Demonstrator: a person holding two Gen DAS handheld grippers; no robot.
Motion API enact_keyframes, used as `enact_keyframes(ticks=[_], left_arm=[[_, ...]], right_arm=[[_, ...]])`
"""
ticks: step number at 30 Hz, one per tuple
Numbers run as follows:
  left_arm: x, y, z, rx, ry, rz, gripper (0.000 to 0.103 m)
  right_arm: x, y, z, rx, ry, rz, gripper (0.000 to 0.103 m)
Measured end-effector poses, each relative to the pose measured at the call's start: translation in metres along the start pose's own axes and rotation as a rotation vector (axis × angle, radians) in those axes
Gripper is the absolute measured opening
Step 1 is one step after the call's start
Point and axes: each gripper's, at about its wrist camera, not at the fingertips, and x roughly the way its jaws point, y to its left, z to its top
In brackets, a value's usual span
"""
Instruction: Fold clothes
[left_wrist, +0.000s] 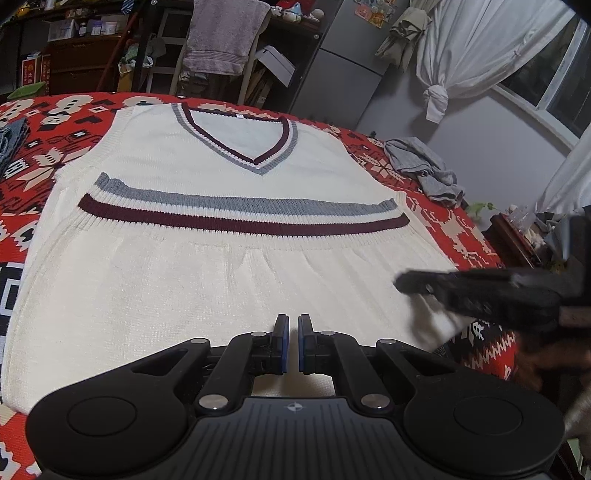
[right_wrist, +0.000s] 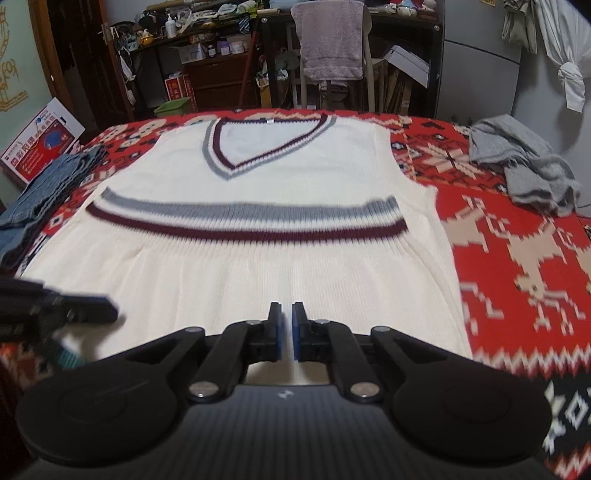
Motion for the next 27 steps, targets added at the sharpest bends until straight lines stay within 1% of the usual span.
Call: enact_keyframes(ticks=[5,7,9,13,17,19,22,24,27], left_arm=[[0.002,-0.002,-0.001,0.006,0.005,-0.008,0.005],[0.002,-0.002,-0.001,0.006,0.005,-0.007,0.005],[0.001,-0.002,-0.001,0.005,0.005,-0.006,0.005],[-0.001,-0.002,-0.001,0.005,0.002,0.001,0.005],[-0.002,-0.002,-0.001,0.004,-0.001,0.008,0.004],[-0.003,-0.002,0.0,0.004,-0.002,0.011,0.005],[-0.004,-0.002,0.0,0.003,-0.004,0.016,0.004],[-0.004,-0.002,0.0,0.003,-0.003,0.017,0.005],[-0.003,-0.001,0.001,0.004,-0.002,0.016,0.004]], right_arm=[[-0.027,-0.002,-0.023,0.016,0.045,0.009,0.006],[-0.033,-0.004,-0.025,0.027,0.05,0.015,0.006],[-0.034,-0.006,-0.021,0.034,0.038,0.02,0.006],[-0.026,-0.01,-0.002,0.027,-0.017,0.013,0.006],[-0.002,-0.019,0.021,0.036,-0.063,-0.014,0.006],[0.011,-0.023,0.031,0.042,-0.068,-0.043,0.006],[0.027,-0.026,0.038,0.057,-0.076,-0.027,0.006],[0.035,-0.024,0.037,0.047,-0.063,-0.031,0.006],[0.03,-0.024,0.03,0.037,-0.058,-0.033,0.006]])
